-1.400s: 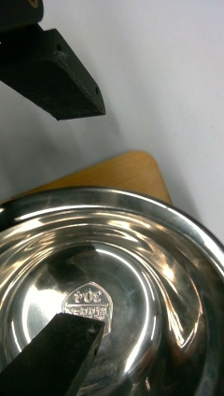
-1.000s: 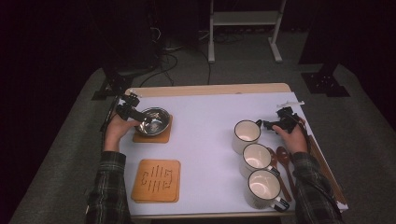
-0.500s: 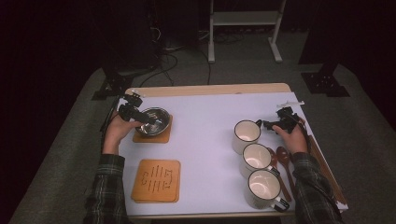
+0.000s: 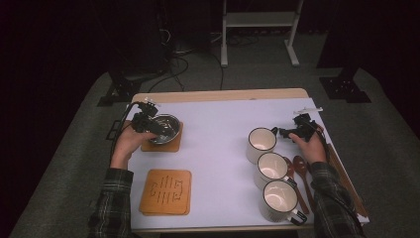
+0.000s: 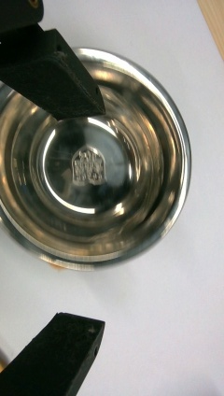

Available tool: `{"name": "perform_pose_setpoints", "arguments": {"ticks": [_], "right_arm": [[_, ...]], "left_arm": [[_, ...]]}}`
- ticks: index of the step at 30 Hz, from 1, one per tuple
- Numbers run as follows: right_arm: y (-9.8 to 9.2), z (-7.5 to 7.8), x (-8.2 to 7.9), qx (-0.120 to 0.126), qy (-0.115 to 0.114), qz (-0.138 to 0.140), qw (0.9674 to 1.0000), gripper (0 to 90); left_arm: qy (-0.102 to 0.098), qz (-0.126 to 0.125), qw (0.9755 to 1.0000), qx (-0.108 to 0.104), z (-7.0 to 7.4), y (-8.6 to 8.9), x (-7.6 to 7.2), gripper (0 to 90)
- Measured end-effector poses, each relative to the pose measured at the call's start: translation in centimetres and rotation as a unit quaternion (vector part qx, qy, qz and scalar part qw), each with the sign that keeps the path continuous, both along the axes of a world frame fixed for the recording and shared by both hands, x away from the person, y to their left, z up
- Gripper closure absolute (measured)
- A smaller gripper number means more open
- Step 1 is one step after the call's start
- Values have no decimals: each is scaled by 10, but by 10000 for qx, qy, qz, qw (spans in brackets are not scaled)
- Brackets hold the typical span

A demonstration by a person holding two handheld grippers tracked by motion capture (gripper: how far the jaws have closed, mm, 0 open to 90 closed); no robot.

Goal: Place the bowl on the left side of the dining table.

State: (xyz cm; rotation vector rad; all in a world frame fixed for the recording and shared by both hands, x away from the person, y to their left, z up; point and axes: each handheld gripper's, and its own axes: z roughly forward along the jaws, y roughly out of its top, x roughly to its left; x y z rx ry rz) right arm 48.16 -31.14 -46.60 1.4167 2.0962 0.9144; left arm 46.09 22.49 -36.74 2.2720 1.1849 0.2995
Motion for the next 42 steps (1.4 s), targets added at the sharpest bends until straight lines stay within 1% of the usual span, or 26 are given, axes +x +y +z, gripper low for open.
{"name": "perform_pose_setpoints", "arguments": {"ticks": [2, 4, 6, 7, 9, 10, 13, 15, 18, 20, 21, 22, 23, 27, 32, 33, 34, 36, 40, 42], "right_arm": [[0, 0, 0, 1, -2, -2, 10000, 107], [0, 0, 0, -2, -4, -2, 10000, 107], [0, 0, 0, 1, -2, -1, 10000, 107], [0, 0, 0, 1, -2, -1, 10000, 106], [0, 0, 0, 0, -5, -1, 10000, 107], [0, 0, 0, -1, -5, -2, 10000, 107], [0, 0, 0, -4, -5, -2, 10000, 107], [0, 0, 0, -1, -4, -3, 10000, 107], [0, 0, 0, -3, -6, -3, 10000, 107], [0, 0, 0, -3, -6, -3, 10000, 107], [0, 0, 0, -4, -6, -2, 10000, 107], [0, 0, 0, -1, -4, -5, 10000, 107], [0, 0, 0, -2, -4, -6, 10000, 107], [0, 0, 0, 0, -5, -5, 10000, 107], [0, 0, 0, -3, -6, -6, 10000, 107], [0, 0, 0, -3, -6, -6, 10000, 107], [0, 0, 0, 0, -6, -7, 10000, 107], [0, 0, 0, -1, -7, -6, 10000, 107], [0, 0, 0, -1, -6, -6, 10000, 107], [0, 0, 0, -2, -6, -6, 10000, 107]], "left_arm": [[-27, -70, 10000, -33, 2, -5, -4, 0], [-96, -84, 9999, 26, 4, -10, -8, 0], [-132, -124, 9998, 29, 5, -13, -11, 0], [-148, -178, 9997, 7, 7, -16, -14, 0], [-196, -166, 9997, -48, 7, -19, -18, 0], [-209, -202, 9996, -12, 7, -21, -20, 0], [-258, -279, 9993, -19, 6, -27, -27, 0], [-289, -325, 9990, -87, 5, -32, -32, 0], [-312, -448, 9984, -169, 5, -40, -39, 0], [-296, -543, 9980, -156, 5, -44, -43, 0], [-296, -543, 9980, -156, 5, -44, -43, 0], [-330, -642, 9971, -223, 5, -50, -49, 0], [-319, -691, 9968, -234, 4, -53, -52, 0], [-347, -818, 9959, -148, 0, -65, -62, 0], [-378, -998, 9941, -195, -4, -78, -73, 0], [-378, -998, 9941, -195, -4, -78, -73, 0], [-392, -1065, 9933, -212, -6, -83, -78, 0], [-428, -1136, 9924, -192, -7, -88, -82, 0], [-435, -1288, 9904, -262, -12, -96, -90, 0], [-441, -1358, 9894, -250, -13, -99, -94, 0]]}}
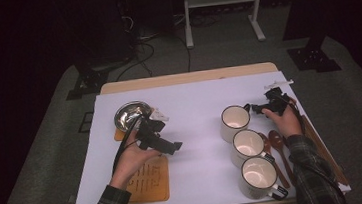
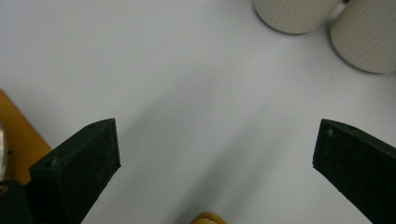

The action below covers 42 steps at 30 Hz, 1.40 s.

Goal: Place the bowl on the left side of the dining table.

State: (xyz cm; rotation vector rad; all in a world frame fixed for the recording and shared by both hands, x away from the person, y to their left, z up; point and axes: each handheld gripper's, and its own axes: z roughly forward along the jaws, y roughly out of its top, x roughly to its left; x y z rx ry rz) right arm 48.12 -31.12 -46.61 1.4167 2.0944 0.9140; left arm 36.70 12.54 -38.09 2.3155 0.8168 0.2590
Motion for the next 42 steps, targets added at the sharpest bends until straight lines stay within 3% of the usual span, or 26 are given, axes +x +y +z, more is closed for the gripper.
{"name": "perform_pose_setpoints", "arguments": {"ticks": [9, 20, 30, 34, 37, 42], "right_arm": [[0, 0, 0, -2, 0, -2, 10000, 107], [0, 0, 0, -3, 1, -1, 10000, 107], [0, 0, 0, -14, 10, 1, 10000, 106], [0, 0, 0, -15, 14, 2, 10000, 106], [1, 0, 0, -10, 12, -8, 10000, 106], [0, 0, 0, -10, 14, -5, 10000, 106]], "left_arm": [[-53, -290, 9996, -21, -15, -17, -17, 0], [-53, -463, 9989, -56, -35, -25, -31, 0], [-110, -648, 9977, 134, -55, -33, -44, 0], [-43, -678, 9975, 204, -63, -30, -49, 0], [-53, -764, 9962, 420, -69, -31, -55, 0], [-34, -760, 9963, 389, -73, -31, -58, 0]]}}
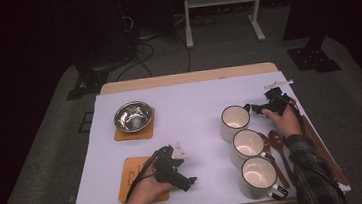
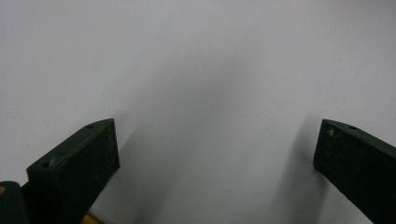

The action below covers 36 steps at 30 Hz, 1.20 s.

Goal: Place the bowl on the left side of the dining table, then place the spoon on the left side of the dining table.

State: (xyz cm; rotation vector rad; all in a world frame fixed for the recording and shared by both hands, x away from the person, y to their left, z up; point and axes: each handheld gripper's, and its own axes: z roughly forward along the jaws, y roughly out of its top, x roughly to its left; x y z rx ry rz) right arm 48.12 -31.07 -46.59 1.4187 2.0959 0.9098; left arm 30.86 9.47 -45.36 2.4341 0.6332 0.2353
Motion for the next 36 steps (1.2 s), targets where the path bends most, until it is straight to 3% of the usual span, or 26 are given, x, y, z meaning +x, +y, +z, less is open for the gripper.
{"name": "perform_pose_setpoints", "arguments": {"ticks": [9, 17, 22, 24, 29, 36], "right_arm": [[0, 0, 0, -6, -4, 9, 10000, 106], [0, 1, 1, -10, 40, 9, 10000, 109], [2, 6, 4, -76, 236, -56, 9997, 121], [2, 8, 4, 4, 244, -59, 9997, 121], [3, 18, -1, -2, 258, -65, 9996, 122], [-1, 19, -10, 92, 270, -174, 9994, 129]], "left_arm": [[-166, -44, 9994, -305, -5, 7, -3, 0], [-177, -54, 9994, -306, -5, 7, -3, 0], [-171, -53, 9994, -309, -6, 7, -3, 0], [-172, -54, 9994, -307, -6, 7, -3, 0], [-172, -39, 9994, -309, -6, 7, -3, 0], [-176, -41, 9994, -288, -5, 6, -3, 0]]}}
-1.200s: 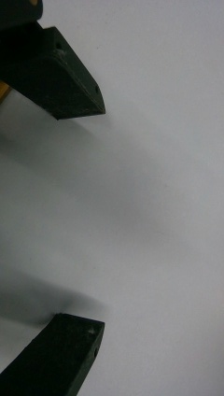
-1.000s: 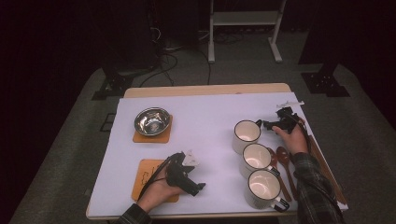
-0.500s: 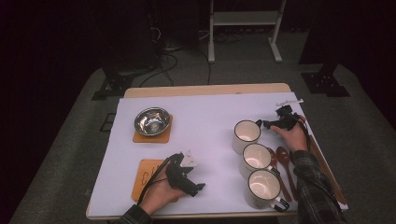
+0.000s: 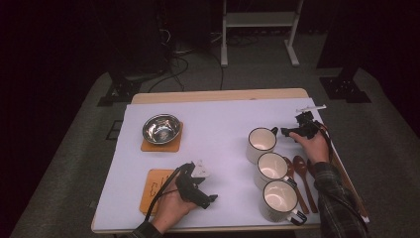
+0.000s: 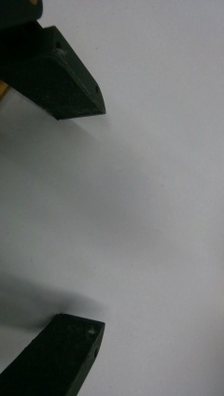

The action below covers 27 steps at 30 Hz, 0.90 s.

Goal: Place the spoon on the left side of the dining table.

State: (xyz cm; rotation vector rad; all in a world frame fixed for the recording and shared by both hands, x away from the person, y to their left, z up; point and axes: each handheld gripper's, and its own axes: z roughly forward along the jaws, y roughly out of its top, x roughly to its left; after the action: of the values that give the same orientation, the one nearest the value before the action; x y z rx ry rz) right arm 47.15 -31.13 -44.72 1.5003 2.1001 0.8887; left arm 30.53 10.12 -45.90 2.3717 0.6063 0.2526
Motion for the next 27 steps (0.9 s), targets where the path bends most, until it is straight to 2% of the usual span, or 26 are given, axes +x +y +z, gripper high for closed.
{"name": "perform_pose_setpoints", "arguments": {"ticks": [5, 8, 11, 17, 22, 27], "right_arm": [[-2, 6, -8, 7, -108, 64, 9999, 142], [-6, 10, -16, 131, -196, 41, 9997, 185], [-8, 13, -23, 99, -280, 62, 9995, 185], [-12, 17, -33, 145, -317, 18, 9994, 215], [-14, 16, -39, 51, -272, 41, 9996, 221], [-16, 19, -47, 49, -368, 89, 9993, 262]], "left_arm": [[13, 9, 10000, -9, 0, 0, 0, 0], [18, 4, 10000, -9, 0, 0, 0, 0], [19, 5, 10000, -9, 0, 0, 0, 0], [21, 5, 10000, -11, 0, 0, 0, 0], [17, 2, 10000, -7, 0, 0, 0, 0], [15, 2, 10000, -6, 0, 0, 0, 0]]}}
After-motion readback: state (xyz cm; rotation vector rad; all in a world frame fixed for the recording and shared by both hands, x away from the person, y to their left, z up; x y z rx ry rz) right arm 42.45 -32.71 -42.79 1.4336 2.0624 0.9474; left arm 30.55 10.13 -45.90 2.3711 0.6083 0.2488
